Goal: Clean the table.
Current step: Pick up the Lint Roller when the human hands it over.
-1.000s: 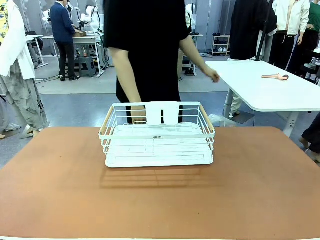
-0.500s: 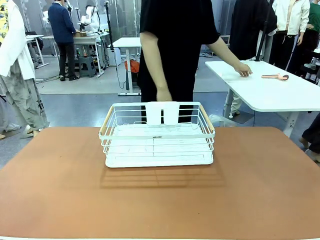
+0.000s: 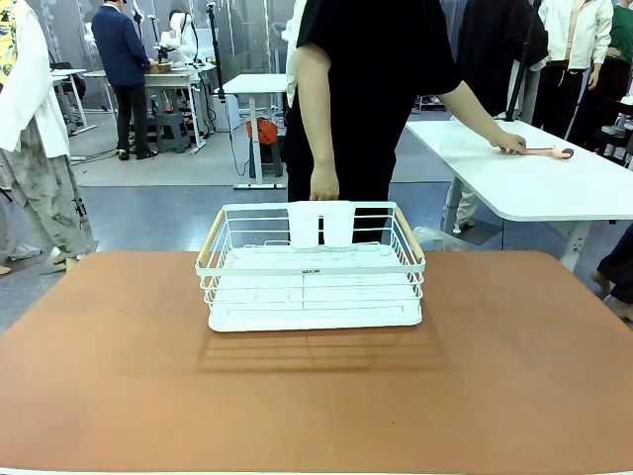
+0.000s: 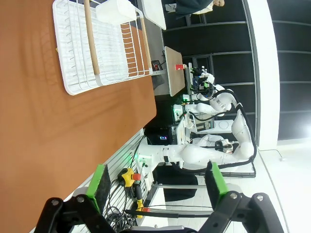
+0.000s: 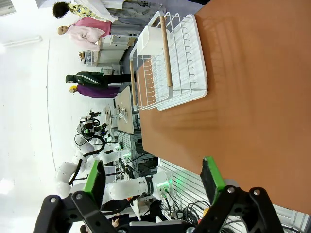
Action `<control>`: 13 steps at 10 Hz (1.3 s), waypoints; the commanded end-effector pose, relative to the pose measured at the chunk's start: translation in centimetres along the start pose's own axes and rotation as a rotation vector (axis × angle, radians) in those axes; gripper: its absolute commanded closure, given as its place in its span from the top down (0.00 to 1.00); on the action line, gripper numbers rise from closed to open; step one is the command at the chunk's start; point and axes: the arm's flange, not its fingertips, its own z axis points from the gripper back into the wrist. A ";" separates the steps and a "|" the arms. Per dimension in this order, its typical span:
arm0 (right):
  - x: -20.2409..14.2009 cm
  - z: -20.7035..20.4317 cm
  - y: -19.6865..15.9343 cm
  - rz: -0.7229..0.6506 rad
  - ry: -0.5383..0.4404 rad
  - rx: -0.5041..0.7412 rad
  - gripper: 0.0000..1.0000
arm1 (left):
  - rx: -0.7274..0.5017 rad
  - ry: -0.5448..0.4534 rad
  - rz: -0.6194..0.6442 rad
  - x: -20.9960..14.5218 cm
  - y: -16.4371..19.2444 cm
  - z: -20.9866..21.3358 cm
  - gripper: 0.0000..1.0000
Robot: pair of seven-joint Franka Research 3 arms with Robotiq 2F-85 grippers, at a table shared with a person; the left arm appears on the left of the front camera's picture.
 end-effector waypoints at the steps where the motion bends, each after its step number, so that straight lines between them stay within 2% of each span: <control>1: -0.1 0.1 0.2 0.001 -0.002 0.006 1.00 | -0.004 -0.004 -0.001 -0.1 0.0 0.2 1.00; 13: -0.1 0.1 0.2 0.001 -0.002 0.006 1.00 | -0.004 -0.004 -0.001 -0.1 0.0 0.2 1.00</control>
